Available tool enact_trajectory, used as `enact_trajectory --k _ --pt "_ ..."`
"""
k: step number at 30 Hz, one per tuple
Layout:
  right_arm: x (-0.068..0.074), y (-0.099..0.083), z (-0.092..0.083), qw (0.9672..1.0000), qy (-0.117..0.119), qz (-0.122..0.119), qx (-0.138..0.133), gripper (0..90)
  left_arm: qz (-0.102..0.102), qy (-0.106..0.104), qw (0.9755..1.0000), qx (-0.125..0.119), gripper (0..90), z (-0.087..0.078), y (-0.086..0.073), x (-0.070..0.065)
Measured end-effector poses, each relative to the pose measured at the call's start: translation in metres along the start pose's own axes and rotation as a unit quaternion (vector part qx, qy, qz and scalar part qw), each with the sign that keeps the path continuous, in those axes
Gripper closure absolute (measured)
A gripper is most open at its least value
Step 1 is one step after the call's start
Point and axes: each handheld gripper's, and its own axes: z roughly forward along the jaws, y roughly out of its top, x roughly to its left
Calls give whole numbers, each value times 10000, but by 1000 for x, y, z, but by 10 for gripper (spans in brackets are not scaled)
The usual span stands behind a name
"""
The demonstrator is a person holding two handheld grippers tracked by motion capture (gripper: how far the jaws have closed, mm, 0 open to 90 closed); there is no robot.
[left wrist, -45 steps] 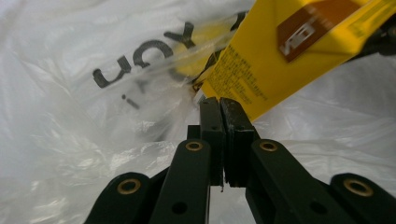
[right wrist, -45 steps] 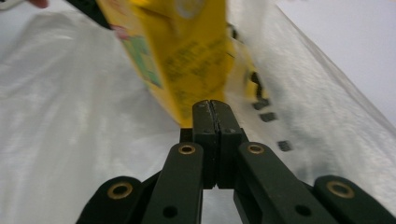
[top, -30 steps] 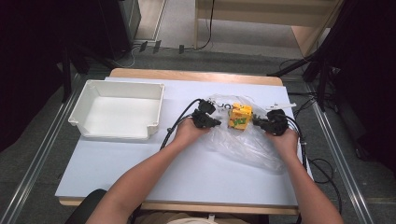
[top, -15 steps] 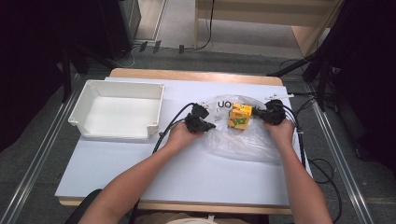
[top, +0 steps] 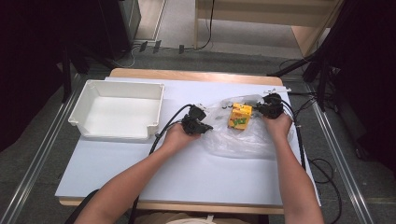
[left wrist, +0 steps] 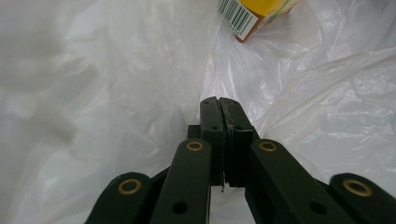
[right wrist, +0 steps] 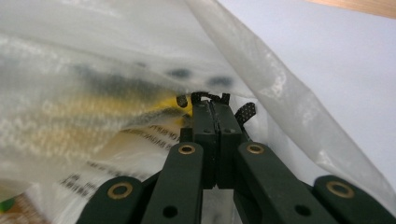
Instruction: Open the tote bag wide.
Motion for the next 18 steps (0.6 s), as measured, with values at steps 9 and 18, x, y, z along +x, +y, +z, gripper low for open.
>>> enact_trajectory --k 9,18 --pt "23 8 -33 9978 484 -457 -53 900 68 -70 9993 -352 897 -20 20 -8" --pt "39 5 -63 9949 763 -606 -251 900 182 23 9981 -580 897 -35 55 -7"
